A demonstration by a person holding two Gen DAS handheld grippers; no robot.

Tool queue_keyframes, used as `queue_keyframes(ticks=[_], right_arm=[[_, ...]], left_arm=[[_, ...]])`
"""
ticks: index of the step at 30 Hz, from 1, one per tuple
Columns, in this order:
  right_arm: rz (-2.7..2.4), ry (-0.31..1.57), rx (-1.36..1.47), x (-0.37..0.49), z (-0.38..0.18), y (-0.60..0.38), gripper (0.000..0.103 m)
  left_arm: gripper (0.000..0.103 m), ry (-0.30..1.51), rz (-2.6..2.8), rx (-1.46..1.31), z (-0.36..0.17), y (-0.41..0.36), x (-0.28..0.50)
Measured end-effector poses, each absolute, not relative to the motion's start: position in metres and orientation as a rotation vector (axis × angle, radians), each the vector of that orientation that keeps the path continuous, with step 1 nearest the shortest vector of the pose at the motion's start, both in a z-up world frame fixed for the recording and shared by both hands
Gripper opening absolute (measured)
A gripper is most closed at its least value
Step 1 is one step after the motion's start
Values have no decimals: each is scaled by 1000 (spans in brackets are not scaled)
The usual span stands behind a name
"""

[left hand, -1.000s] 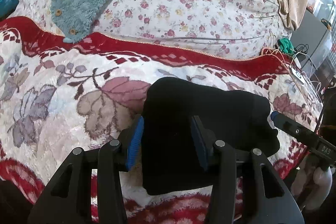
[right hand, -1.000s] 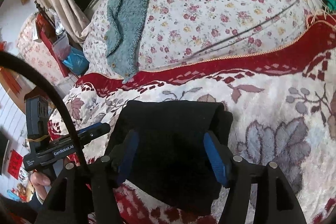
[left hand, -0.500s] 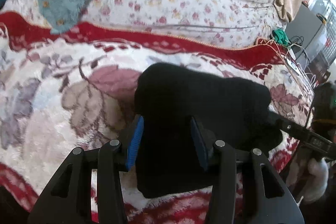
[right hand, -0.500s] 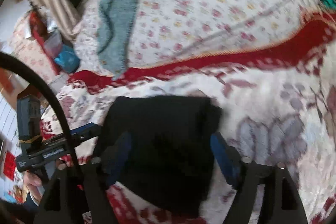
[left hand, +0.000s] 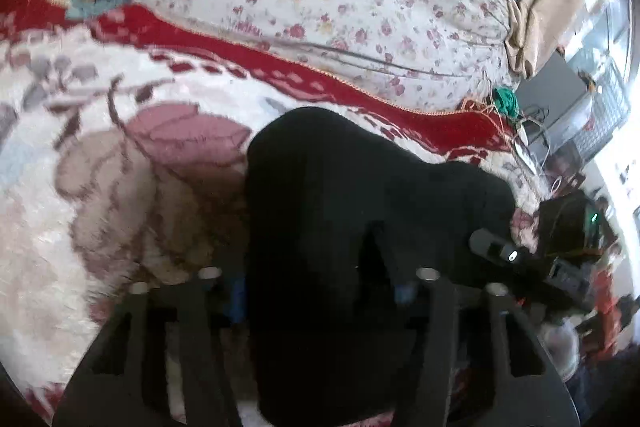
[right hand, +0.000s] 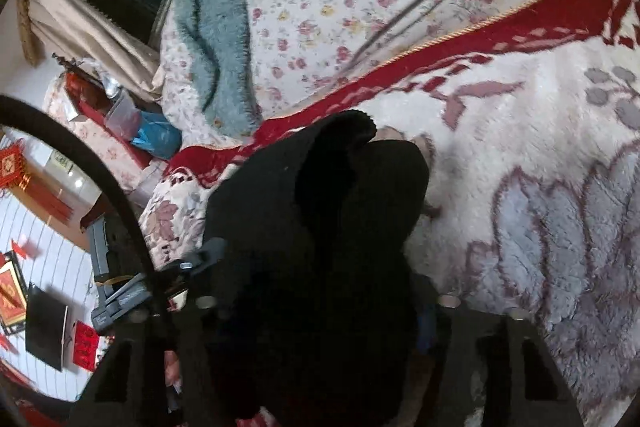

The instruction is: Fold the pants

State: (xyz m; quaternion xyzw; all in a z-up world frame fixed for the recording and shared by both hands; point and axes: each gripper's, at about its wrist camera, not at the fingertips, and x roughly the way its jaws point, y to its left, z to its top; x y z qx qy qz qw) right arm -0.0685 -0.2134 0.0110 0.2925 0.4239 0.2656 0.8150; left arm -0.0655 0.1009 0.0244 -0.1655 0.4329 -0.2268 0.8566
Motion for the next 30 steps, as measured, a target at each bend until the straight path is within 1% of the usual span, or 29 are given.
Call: queue_keyframes(ticks=[2, 4, 7, 10, 14, 17, 18, 19, 20, 21, 26, 30], right_arm=[[582, 886, 586, -67, 27, -205, 48], [615, 867, 581, -61, 42, -193, 48], [700, 836, 589, -47, 62, -164, 47], [774, 823, 575, -24, 73, -119, 47], [852, 844, 590, 10, 64, -49, 47], [839, 962, 549, 36, 36, 3, 52], [808, 1018, 505, 43, 24, 17, 53], [771, 1056, 437, 46, 15, 29, 59], [751, 1054, 383, 46, 10, 35, 61], [755, 1038, 383, 44, 9, 35, 61], [709, 992, 307, 34, 35, 22, 61], [733, 889, 275, 20, 71, 15, 61]], left_arm=[[38, 903, -486, -333, 34, 106, -69], [38, 865, -465, -321, 53, 121, -75], [38, 795, -411, -305, 80, 155, -81], [38, 761, -312, -295, 103, 204, -82], [38, 762, -164, -282, 102, 255, -79], [40, 858, -24, -320, 71, 293, -70], [45, 901, 30, -334, 57, 302, -66], [53, 928, 53, -353, 46, 308, -65], [68, 911, 65, -397, 37, 317, -68], [80, 892, 74, -419, 35, 322, -71], [81, 903, 124, -392, 44, 317, -74], [81, 838, 185, -298, 67, 299, -85]])
